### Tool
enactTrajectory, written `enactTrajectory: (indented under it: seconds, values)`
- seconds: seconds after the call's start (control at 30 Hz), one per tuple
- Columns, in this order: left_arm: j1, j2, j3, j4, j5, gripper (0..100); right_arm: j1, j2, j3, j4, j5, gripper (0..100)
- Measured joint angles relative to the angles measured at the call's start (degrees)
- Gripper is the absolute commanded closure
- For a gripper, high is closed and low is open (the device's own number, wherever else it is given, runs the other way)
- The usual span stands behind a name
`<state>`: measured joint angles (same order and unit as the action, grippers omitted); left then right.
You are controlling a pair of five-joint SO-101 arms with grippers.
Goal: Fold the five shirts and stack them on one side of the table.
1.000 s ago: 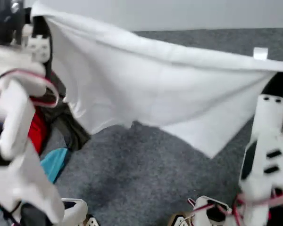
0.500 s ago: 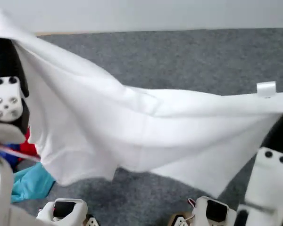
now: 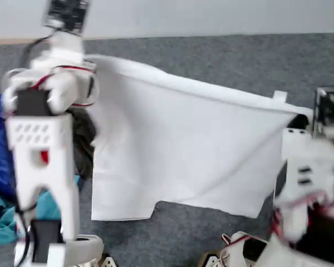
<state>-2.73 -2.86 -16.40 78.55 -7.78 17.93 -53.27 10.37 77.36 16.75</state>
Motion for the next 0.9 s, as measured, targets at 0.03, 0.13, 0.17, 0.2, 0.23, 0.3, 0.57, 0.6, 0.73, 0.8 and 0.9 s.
enactTrajectory:
  seconds: [0.03,0.13,0.17,0.2,0.23,0.3,0.57,0.6,0.73,0.8,0.9]
  values:
    - [0.00,2.99,0.09,-1.32,0.00,100,0.00,0.53,4.40,-3.16,0.09,99.1]
    - [0.18,11.52,0.26,-5.89,0.00,100,-0.09,0.53,17.23,-13.98,0.18,99.1]
    - [0.26,14.24,0.26,-7.56,0.00,100,-0.09,0.62,21.27,-18.11,0.35,99.1]
    - [0.35,16.79,0.26,-9.32,0.00,100,-0.09,0.70,25.14,-22.07,0.97,99.1]
    - [0.70,19.16,0.09,-10.81,0.00,100,-0.09,1.32,28.22,-25.76,1.76,99.1]
    - [1.05,23.74,-1.58,-13.54,0.00,100,-0.09,4.22,32.53,-33.05,2.81,99.1]
    - [2.37,40.44,-20.75,-19.60,0.00,100,-0.18,18.73,33.32,-53.63,3.52,99.1]
    - [2.46,42.81,-24.09,-19.96,0.00,100,-0.18,21.01,32.09,-54.77,3.52,99.1]
    - [2.81,52.40,-38.33,-20.40,-2.81,100,0.00,29.27,25.05,-56.79,3.52,99.1]
    - [2.55,57.41,-45.01,-20.75,-4.48,100,1.23,33.32,21.10,-56.97,3.52,99.1]
    - [2.55,64.88,-53.63,-20.75,-7.03,100,1.58,39.56,15.82,-57.23,3.52,99.1]
